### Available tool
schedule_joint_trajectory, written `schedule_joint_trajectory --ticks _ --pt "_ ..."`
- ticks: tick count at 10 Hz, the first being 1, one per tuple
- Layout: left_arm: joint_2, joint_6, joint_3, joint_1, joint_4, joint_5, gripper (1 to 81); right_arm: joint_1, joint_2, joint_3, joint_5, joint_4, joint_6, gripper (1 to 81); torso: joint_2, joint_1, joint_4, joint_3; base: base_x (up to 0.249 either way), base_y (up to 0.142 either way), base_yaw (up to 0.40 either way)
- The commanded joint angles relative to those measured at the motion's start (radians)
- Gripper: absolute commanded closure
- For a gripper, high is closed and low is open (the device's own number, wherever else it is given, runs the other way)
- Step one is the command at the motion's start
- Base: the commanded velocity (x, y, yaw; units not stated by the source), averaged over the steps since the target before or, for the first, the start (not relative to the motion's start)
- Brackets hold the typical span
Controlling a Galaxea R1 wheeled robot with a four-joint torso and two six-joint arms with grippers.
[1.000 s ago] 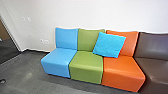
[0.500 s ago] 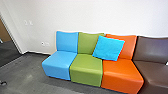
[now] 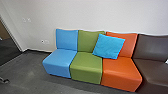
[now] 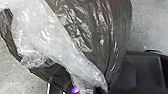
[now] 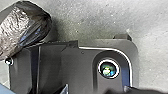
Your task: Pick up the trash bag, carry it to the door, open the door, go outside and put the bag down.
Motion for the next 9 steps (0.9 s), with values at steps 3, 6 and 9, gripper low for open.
schedule_joint_trajectory --ticks 3,6,9 --pt "0.064 0.028 -0.028 0.039 0.053 0.063 81.1 -0.023 0.011 -0.018 -0.03 -0.013 -0.019 1.0 0.15 -0.096 0.0 0.116 0.0 0.0 0.0" --pt "0.096 0.028 -0.031 0.045 0.073 0.065 81.1 -0.074 0.077 -0.103 0.016 -0.063 -0.019 1.0 0.25 -0.162 0.0 0.176 0.0 0.0 0.0" --pt "0.118 0.028 -0.054 0.053 0.073 0.063 81.1 -0.092 0.126 -0.158 0.031 -0.089 -0.019 1.0 0.358 -0.233 0.0 0.229 0.0 0.0 0.0"
